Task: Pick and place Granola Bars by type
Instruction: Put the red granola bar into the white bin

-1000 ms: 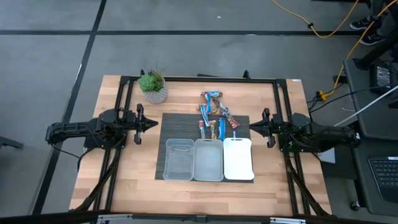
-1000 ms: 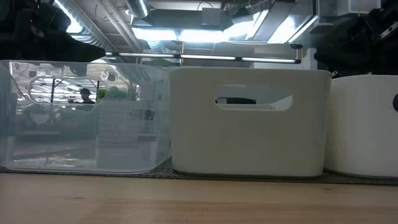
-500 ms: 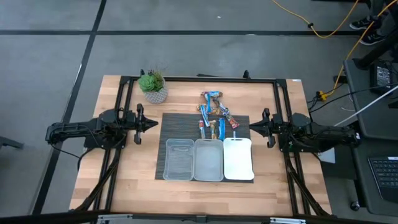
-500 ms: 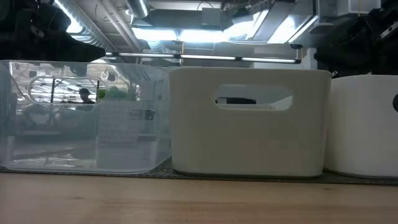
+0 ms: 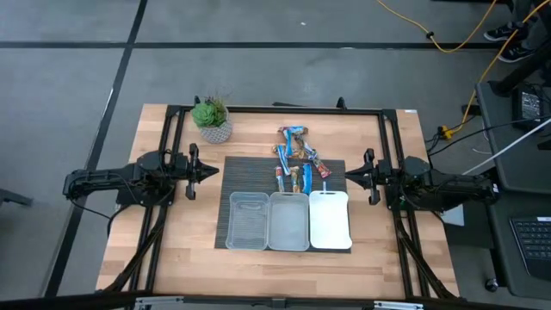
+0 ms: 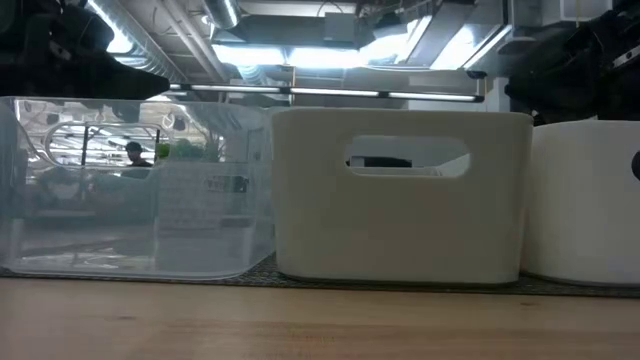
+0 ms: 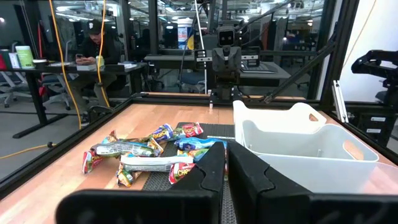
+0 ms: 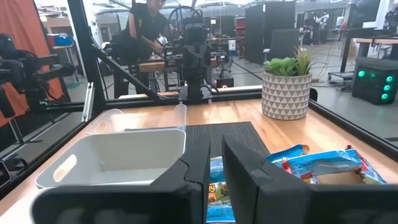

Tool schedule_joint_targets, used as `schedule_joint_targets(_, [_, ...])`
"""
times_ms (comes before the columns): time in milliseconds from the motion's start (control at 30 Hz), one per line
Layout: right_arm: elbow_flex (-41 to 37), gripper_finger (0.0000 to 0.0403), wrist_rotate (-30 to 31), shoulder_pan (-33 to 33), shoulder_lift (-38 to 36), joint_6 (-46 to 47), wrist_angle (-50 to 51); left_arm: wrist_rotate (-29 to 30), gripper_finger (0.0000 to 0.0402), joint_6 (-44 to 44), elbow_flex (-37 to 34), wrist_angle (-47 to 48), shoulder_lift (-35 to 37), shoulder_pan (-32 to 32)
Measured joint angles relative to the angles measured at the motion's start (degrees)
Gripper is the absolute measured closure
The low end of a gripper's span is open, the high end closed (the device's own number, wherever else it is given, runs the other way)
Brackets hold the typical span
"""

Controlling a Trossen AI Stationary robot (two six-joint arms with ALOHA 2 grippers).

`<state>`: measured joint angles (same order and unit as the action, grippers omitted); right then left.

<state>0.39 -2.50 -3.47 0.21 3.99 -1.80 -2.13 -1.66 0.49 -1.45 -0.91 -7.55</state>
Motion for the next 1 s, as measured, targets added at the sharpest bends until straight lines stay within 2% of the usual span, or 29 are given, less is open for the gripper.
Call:
schedule_joint_targets(133, [0.02,0.0357,-0.02,-0.01,0.00,0.02,0.04,3.45,0.0394,3.32,-0.02,0.03,0.01,-0.07])
schedule_joint_targets(300, [0.01,0.0357,0.00,0.00,0.01,0.00,0.01,4.24,0.0389,4.40,-0.01,0.00,0.02,-0.07])
schedule_joint_targets(433, [0.00,0.0357,4.12,0.00,0.00,-0.17,-0.04,5.63,0.0391,5.17,-0.02,-0.78,0.01,-0.05])
schedule_joint_targets(600, [0.00,0.0357,5.01,-0.02,0.00,0.60,-0.26,5.07,0.0393,1.80,-0.01,-1.41,0.02,-0.05])
schedule_joint_targets(700, [0.02,0.0357,5.03,-0.02,0.00,4.20,-0.46,5.18,0.0391,-0.29,-0.02,-2.22,0.01,-0.05])
schedule_joint_targets(900, [0.00,0.0357,5.01,-0.02,0.00,10.50,-2.69,9.89,0.0390,-1.09,-0.02,-8.06,0.02,-0.09])
schedule_joint_targets(1000, [0.01,0.0357,4.98,-0.02,0.02,10.78,-5.59,11.38,0.0393,-3.37,-0.02,-9.38,0.02,-0.09])
